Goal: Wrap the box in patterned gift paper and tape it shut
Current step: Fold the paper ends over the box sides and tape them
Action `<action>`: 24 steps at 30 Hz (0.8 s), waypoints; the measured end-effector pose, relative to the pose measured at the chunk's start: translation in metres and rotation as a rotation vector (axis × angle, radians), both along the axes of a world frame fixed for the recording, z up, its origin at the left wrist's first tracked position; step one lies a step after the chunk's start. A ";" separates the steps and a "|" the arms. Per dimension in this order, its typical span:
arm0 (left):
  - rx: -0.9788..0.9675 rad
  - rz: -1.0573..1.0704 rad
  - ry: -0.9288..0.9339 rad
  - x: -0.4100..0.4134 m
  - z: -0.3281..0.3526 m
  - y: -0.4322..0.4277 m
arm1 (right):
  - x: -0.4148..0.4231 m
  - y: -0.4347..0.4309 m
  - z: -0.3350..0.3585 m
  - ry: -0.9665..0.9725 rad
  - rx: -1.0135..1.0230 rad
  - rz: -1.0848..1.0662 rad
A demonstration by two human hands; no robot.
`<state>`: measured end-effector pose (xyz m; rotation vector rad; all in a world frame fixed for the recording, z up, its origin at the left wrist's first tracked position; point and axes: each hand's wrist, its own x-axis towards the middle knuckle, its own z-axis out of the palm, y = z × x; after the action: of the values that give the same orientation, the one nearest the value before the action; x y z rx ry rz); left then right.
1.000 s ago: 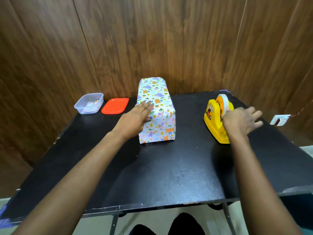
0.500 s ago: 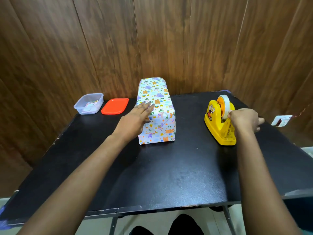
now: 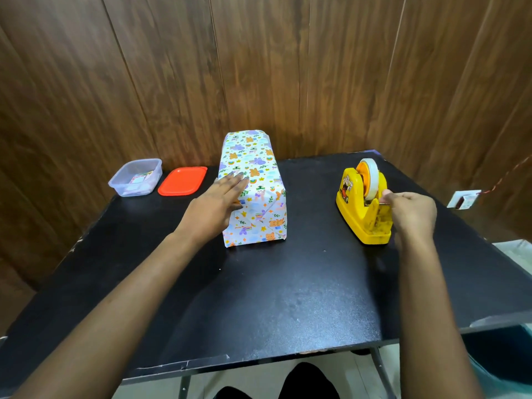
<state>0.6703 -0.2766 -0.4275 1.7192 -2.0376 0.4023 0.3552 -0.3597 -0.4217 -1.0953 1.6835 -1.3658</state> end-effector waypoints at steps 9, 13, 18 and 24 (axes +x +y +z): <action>-0.017 0.009 -0.014 0.000 0.000 0.000 | -0.020 -0.007 0.021 -0.307 0.157 0.266; -0.007 -0.002 -0.033 0.002 0.000 -0.003 | -0.026 -0.002 0.021 -0.339 0.211 0.365; 0.014 0.015 -0.025 -0.001 0.003 -0.001 | -0.031 0.000 0.019 -0.440 0.262 0.465; 0.100 0.035 -0.029 -0.004 0.012 0.002 | -0.033 0.007 0.008 -0.865 0.272 0.688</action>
<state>0.6661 -0.2750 -0.4154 1.8204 -2.0822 0.3436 0.3223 -0.3524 -0.4138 -0.6619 0.7210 -0.9050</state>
